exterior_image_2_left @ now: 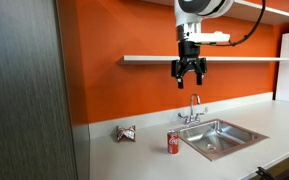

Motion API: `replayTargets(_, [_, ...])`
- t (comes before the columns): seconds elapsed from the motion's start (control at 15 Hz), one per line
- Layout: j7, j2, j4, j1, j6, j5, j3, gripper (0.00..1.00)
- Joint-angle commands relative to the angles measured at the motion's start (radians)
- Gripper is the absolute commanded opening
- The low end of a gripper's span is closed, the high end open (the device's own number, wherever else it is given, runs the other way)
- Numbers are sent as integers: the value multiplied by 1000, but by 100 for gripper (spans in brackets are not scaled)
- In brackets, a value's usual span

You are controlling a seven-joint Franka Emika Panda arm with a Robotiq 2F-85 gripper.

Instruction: Put the can on the first bottom shelf

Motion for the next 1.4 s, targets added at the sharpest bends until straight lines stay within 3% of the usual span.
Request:
replayTargets(0.0, [2,22,-56,6,61,4,-9,100])
replayTargets(0.53, [5,96,-182,14,221,11,-7,100])
replayTargets(1.33, [5,322,-245,7,480,-4,-10,100])
